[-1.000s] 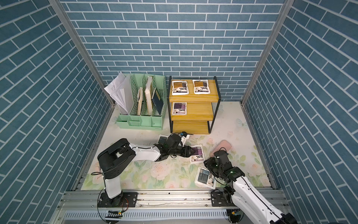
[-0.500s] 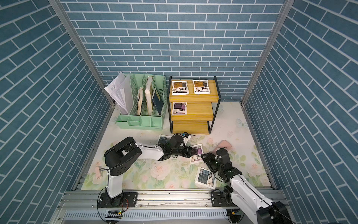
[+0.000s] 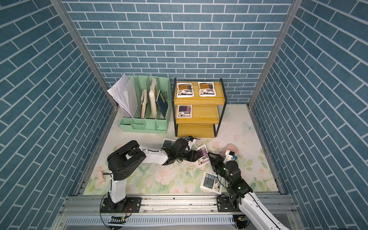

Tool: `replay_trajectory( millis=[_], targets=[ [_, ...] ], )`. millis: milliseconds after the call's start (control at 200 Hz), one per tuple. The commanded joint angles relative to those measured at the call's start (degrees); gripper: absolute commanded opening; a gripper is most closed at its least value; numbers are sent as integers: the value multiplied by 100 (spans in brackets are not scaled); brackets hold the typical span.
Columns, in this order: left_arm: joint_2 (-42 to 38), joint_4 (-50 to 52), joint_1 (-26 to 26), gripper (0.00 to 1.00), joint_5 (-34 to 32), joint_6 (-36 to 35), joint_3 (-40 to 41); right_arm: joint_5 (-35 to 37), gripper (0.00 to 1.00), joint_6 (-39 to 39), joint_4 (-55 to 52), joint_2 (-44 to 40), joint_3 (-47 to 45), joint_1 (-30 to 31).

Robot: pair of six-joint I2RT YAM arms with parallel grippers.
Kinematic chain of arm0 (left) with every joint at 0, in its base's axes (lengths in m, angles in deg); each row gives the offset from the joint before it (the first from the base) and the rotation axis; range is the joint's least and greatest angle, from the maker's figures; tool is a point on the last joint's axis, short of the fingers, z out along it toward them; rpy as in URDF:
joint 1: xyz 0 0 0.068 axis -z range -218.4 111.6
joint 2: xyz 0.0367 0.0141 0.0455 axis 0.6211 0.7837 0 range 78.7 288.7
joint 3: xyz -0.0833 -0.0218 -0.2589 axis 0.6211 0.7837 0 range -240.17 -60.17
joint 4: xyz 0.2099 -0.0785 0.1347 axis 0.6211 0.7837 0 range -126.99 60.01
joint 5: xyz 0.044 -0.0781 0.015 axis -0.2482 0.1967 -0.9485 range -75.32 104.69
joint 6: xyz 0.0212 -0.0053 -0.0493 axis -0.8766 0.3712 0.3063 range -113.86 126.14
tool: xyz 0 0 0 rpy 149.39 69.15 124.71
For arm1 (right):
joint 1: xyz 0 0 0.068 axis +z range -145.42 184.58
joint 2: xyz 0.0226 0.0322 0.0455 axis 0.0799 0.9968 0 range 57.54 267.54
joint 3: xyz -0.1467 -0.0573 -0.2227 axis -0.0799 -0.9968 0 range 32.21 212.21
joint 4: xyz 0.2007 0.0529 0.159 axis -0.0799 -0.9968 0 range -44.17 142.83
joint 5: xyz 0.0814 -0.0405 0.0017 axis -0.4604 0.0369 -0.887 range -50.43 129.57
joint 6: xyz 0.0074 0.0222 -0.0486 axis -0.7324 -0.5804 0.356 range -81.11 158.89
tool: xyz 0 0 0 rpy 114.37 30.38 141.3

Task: Place the bagged coffee beans on the shelf by color
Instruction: Pick up the bagged coffee beans at the center of the board.

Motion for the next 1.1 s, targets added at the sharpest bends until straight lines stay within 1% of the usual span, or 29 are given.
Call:
replay_trajectory(
  millis=[0,55,110,155,275,310,340,380,425,455,535,565,590,630,740,835,925,1040,1095],
  targets=[
    [52,299,26,53,-79,-8,130,633,50,-575,-227,9,-952,116],
    [63,309,30,53,-94,-10,130,629,54,-416,-211,269,-771,122],
    [68,312,24,53,-111,-1,130,605,58,-245,-180,682,-548,120],
    [70,303,24,53,-113,1,137,589,61,40,-196,1090,-260,121],
    [64,335,30,52,-137,10,135,680,68,1177,-1345,2256,1062,113],
    [56,346,32,52,-148,8,130,720,72,1404,-1643,2537,1362,116],
    [49,346,24,52,-157,10,130,727,73,1540,-1743,2711,1512,120],
    [47,346,31,52,-156,18,130,654,78,1569,-1715,2858,1538,112],
    [35,348,24,52,-168,12,123,543,81,1543,-1472,2938,1420,112],
    [39,357,25,52,-169,19,121,479,85,1494,-1331,2987,1328,111],
    [27,379,31,52,-187,10,112,193,85,1278,-571,3110,950,112],
    [21,374,23,52,-190,10,112,183,83,1114,-120,3137,735,111],
    [20,386,30,52,-185,8,104,-18,82,986,287,3155,539,120],
    [26,389,31,52,-182,1,95,-67,80,809,739,3158,325,117],
    [55,414,27,52,-171,-21,68,71,73,814,870,2992,277,129],
    [74,416,26,52,-158,-9,54,90,58,719,1179,2911,192,129],
    [83,422,20,52,-158,-17,43,-17,45,572,1567,3102,68,129],
    [75,434,26,52,-162,-17,42,-81,31,515,1924,3363,28,126],
    [74,429,31,52,-165,-21,47,-89,27,532,1973,3441,62,128]
  ],
)
